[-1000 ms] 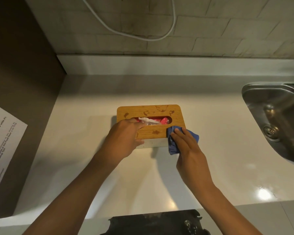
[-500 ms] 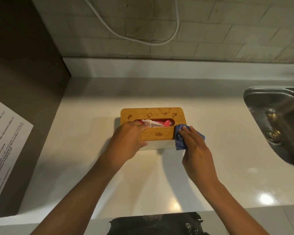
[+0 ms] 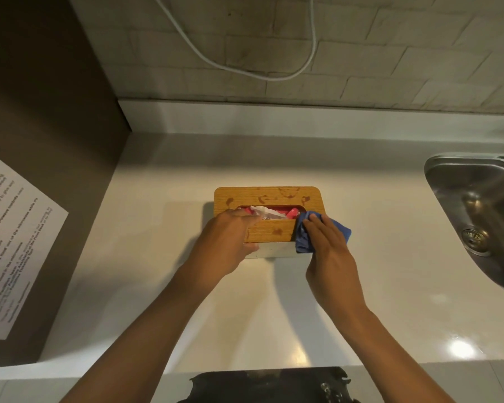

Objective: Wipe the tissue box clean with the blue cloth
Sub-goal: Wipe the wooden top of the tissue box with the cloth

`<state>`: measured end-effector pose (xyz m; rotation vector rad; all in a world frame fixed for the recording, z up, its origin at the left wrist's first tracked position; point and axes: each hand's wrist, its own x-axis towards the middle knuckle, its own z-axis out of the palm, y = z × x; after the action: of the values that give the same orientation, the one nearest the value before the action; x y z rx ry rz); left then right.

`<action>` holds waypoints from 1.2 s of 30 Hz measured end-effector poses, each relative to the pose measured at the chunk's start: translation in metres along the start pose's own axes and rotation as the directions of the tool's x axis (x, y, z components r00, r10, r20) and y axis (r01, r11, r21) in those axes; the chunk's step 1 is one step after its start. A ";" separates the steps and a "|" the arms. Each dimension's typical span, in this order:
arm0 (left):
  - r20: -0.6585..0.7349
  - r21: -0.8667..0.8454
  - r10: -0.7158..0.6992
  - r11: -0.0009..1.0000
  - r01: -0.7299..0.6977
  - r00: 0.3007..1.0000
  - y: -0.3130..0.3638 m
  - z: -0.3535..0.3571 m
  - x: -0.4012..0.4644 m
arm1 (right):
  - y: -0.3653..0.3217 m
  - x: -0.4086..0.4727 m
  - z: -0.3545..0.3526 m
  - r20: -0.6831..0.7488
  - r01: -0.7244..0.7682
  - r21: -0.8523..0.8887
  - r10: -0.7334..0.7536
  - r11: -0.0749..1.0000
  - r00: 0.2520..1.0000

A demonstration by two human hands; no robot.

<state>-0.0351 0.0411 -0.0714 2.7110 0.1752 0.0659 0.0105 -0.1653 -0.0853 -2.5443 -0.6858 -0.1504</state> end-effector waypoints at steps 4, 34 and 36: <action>0.002 -0.008 -0.013 1.000 0.013 1.000 0.000 0.000 0.000 | -0.012 -0.005 0.007 0.047 0.048 -0.028 -0.046 0.998 0.998; -0.032 -0.031 -0.022 0.999 0.021 0.999 0.000 0.002 -0.001 | -0.018 -0.014 0.004 0.027 0.059 0.020 -0.059 0.998 0.998; -0.035 -0.034 -0.025 0.999 0.024 0.999 0.000 0.003 -0.001 | -0.013 -0.004 0.001 -0.005 0.005 0.023 -0.005 1.000 1.000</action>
<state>-0.0357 0.0399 -0.0739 2.6749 0.2160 0.1083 0.0005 -0.1570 -0.0819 -2.5201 -0.6881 -0.1499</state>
